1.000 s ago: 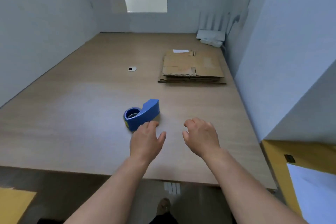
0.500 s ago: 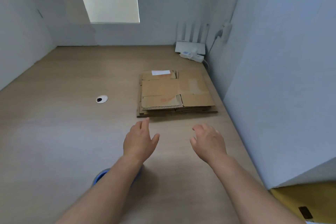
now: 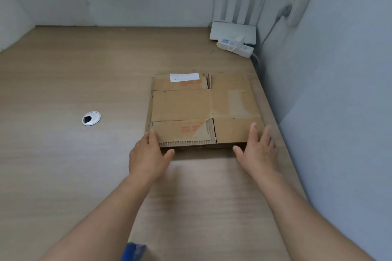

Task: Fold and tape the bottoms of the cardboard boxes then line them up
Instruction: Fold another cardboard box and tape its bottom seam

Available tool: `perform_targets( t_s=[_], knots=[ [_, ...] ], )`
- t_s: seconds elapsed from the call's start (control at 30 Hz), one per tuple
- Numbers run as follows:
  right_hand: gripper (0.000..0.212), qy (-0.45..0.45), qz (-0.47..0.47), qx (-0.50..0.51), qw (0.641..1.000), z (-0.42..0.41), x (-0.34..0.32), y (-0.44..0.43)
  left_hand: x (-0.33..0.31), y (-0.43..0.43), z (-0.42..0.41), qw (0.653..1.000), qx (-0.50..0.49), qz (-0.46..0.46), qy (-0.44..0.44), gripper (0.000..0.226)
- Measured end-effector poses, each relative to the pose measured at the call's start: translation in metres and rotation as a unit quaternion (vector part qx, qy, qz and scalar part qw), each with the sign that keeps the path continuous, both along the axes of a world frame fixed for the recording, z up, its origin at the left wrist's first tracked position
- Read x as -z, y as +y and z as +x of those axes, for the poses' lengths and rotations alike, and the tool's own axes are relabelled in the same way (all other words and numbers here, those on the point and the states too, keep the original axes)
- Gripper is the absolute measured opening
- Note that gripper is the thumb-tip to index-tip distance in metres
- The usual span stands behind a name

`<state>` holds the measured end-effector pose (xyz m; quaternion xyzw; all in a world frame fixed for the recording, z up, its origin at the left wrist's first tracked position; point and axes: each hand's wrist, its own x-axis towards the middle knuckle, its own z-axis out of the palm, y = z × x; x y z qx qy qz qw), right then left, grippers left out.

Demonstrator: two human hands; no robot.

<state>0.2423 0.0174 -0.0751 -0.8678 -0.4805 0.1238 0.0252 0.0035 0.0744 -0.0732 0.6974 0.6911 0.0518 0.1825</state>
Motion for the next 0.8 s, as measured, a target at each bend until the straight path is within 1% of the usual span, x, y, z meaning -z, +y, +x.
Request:
perform_targets(
  t_s=[0.07, 0.23, 0.27, 0.3, 0.37, 0.4, 0.43, 0.53, 0.6, 0.63, 0.73, 0.8],
  knots=[
    [0.081, -0.005, 0.004, -0.005, 1.0, 0.007, 0.005, 0.009, 0.005, 0.004, 0.001, 1.0, -0.011, 0.001, -0.008, 0.072],
    [0.063, -0.029, -0.005, -0.056, 0.998, 0.022, 0.007, 0.009, 0.0, 0.005, 0.0, 0.995, -0.04, 0.043, -0.077, 0.07],
    [0.057, -0.048, 0.031, -0.068, 0.996, 0.024, 0.005, 0.008, -0.005, 0.005, 0.0, 0.994, -0.04, 0.05, -0.091, 0.07],
    [0.051, -0.074, 0.109, -0.084, 0.988, 0.025, 0.001, 0.009, -0.01, 0.005, 0.0, 0.992, -0.038, 0.06, -0.107, 0.07],
    [0.044, -0.121, 0.265, -0.113, 0.95, 0.024, -0.014, 0.009, -0.024, 0.003, 0.0, 0.985, -0.038, 0.088, -0.147, 0.068],
    [0.039, -0.133, 0.326, -0.117, 0.929, 0.024, -0.025, 0.01, -0.032, 0.003, -0.001, 0.979, -0.042, 0.108, -0.17, 0.068],
    [0.036, -0.137, 0.365, -0.122, 0.913, 0.023, -0.037, 0.011, -0.041, 0.002, -0.002, 0.971, -0.05, 0.13, -0.195, 0.068],
    [0.033, -0.125, 0.458, -0.102, 0.874, 0.013, -0.077, 0.007, -0.072, -0.001, -0.01, 0.934, -0.073, 0.18, -0.299, 0.078],
    [0.033, -0.11, 0.506, -0.083, 0.851, 0.001, -0.103, -0.002, -0.093, -0.01, -0.012, 0.902, -0.07, 0.202, -0.376, 0.085],
    [0.034, -0.105, 0.524, -0.081, 0.841, -0.006, -0.115, -0.009, -0.103, -0.017, -0.011, 0.89, -0.061, 0.212, -0.399, 0.086],
    [0.034, -0.1, 0.554, -0.075, 0.823, -0.024, -0.15, -0.033, -0.133, -0.044, -0.009, 0.877, -0.053, 0.238, -0.414, 0.08],
    [0.034, -0.117, 0.557, -0.056, 0.821, -0.031, -0.174, -0.055, -0.154, -0.061, -0.013, 0.878, -0.071, 0.255, -0.398, 0.065]
  ],
)
